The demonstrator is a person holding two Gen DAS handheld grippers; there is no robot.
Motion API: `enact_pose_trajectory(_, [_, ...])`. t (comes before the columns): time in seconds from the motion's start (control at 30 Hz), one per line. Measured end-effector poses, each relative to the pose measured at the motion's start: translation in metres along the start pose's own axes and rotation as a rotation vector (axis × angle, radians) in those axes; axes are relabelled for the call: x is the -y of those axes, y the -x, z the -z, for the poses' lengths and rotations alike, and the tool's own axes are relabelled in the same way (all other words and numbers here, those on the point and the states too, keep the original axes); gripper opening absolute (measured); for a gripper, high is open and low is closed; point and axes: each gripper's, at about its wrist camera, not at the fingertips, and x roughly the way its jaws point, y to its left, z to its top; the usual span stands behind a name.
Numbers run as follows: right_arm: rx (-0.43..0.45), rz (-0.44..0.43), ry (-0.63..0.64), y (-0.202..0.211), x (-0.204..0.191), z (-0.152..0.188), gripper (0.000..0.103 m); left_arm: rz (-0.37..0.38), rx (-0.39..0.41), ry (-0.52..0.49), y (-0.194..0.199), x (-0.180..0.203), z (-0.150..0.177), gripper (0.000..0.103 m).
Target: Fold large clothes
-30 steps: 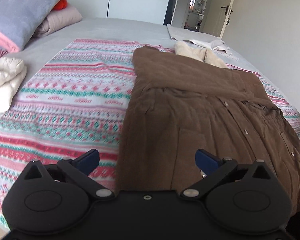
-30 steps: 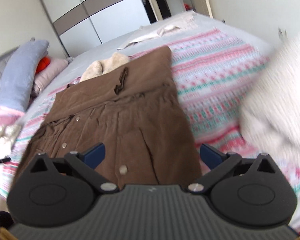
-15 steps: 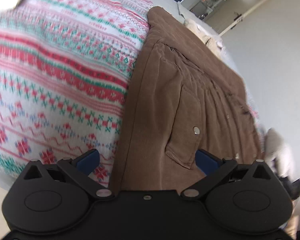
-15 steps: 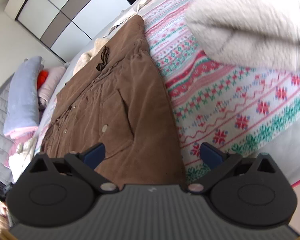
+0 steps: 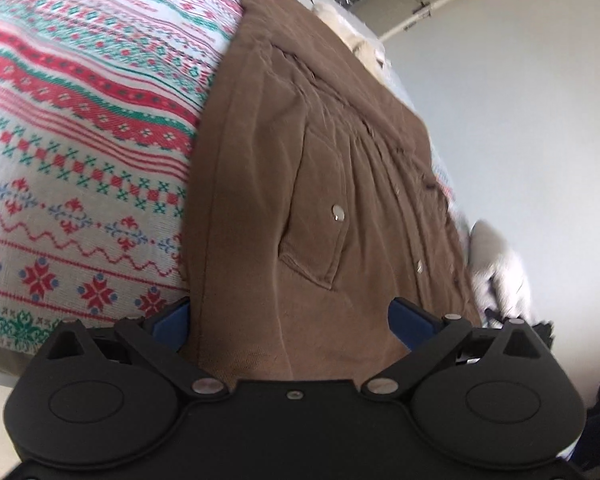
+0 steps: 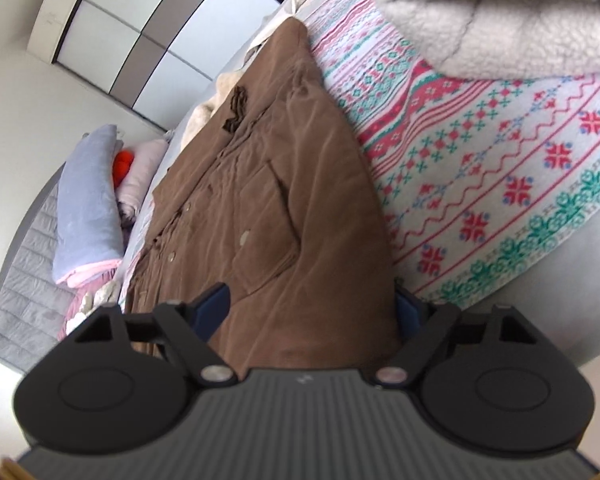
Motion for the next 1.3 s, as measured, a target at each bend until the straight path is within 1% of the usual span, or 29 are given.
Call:
enact_pose_trajectory(0.1, [-0.018,0.003,0.032,-0.004,-0.006,0.003,0.082,-0.035,-0.023,-0.069,-0.004,0.016,0.001,0.101])
enact_pose_trajectory(0.23, [-0.04,0.019,0.077,-0.008,-0.013,0.005,0.081,-0.01,-0.02,-0.091,-0.006,0.024,0.004,0.1])
enact_pose_trajectory(0.3, [-0.052,0.034,0.101,-0.009,-0.017,0.005,0.077,0.01,-0.023,-0.095,-0.007,0.027,0.005,0.094])
enact_pose_trajectory(0.33, [-0.056,0.044,0.113,-0.009,-0.019,0.005,0.076,0.015,-0.024,-0.098,-0.012,0.026,0.004,0.088])
enact_pose_trajectory(0.37, [-0.059,0.056,0.126,-0.009,-0.021,0.005,0.074,0.013,-0.026,-0.105,-0.014,0.03,0.004,0.084])
enact_pose_trajectory(0.43, [-0.065,0.083,0.156,-0.011,-0.026,0.006,0.07,0.003,-0.03,-0.122,-0.018,0.038,0.006,0.083])
enact_pose_trajectory(0.5, [-0.069,0.115,0.185,-0.012,-0.03,0.008,0.061,-0.008,-0.044,-0.145,-0.024,0.043,0.007,0.082])
enact_pose_trajectory(0.53, [-0.069,0.132,0.197,-0.013,-0.033,0.009,0.059,-0.021,-0.051,-0.161,-0.028,0.047,0.008,0.082])
enact_pose_trajectory(0.6, [-0.064,0.161,0.214,-0.013,-0.036,0.011,0.044,-0.06,-0.057,-0.203,-0.034,0.054,0.011,0.082])
enact_pose_trajectory(0.63, [-0.059,0.172,0.217,-0.013,-0.037,0.012,0.04,-0.083,-0.057,-0.222,-0.037,0.058,0.013,0.08])
enact_pose_trajectory(0.67, [-0.052,0.178,0.219,-0.013,-0.038,0.014,0.033,-0.109,-0.054,-0.239,-0.038,0.061,0.014,0.075])
enact_pose_trajectory(0.7, [-0.045,0.179,0.219,-0.011,-0.038,0.014,0.028,-0.136,-0.05,-0.256,-0.039,0.064,0.016,0.074])
enact_pose_trajectory(0.73, [-0.037,0.178,0.218,-0.011,-0.039,0.015,0.027,-0.164,-0.041,-0.271,-0.04,0.067,0.018,0.067])
enact_pose_trajectory(0.77, [-0.03,0.178,0.217,-0.01,-0.039,0.016,0.024,-0.199,-0.031,-0.284,-0.039,0.07,0.02,0.058])
enact_pose_trajectory(0.8, [-0.023,0.18,0.215,-0.01,-0.041,0.016,0.022,-0.236,-0.018,-0.296,-0.039,0.072,0.022,0.052])
enact_pose_trajectory(0.87, [-0.006,0.182,0.217,-0.009,-0.044,0.017,0.019,-0.332,0.014,-0.319,-0.038,0.075,0.027,0.027])
enact_pose_trajectory(0.9, [0.005,0.184,0.219,-0.008,-0.045,0.017,0.018,-0.366,0.031,-0.328,-0.038,0.077,0.029,0.026])
enact_pose_trajectory(0.93, [0.019,0.188,0.224,-0.008,-0.048,0.018,0.017,-0.376,0.047,-0.323,-0.036,0.078,0.03,0.023])
enact_pose_trajectory(1.0, [0.055,0.199,0.243,-0.004,-0.054,0.02,0.015,-0.376,0.075,-0.292,-0.031,0.078,0.03,0.018])
enact_pose_trajectory(1.07, [0.093,0.197,0.266,-0.001,-0.061,0.023,0.015,-0.342,0.107,-0.256,-0.023,0.078,0.028,0.016])
enact_pose_trajectory(1.17, [0.154,0.166,0.285,0.005,-0.071,0.024,0.014,-0.256,0.154,-0.21,-0.013,0.082,0.021,0.015])
enact_pose_trajectory(1.3, [0.236,0.079,0.268,0.01,-0.084,0.018,0.012,-0.155,0.229,-0.178,0.001,0.09,0.008,0.014])
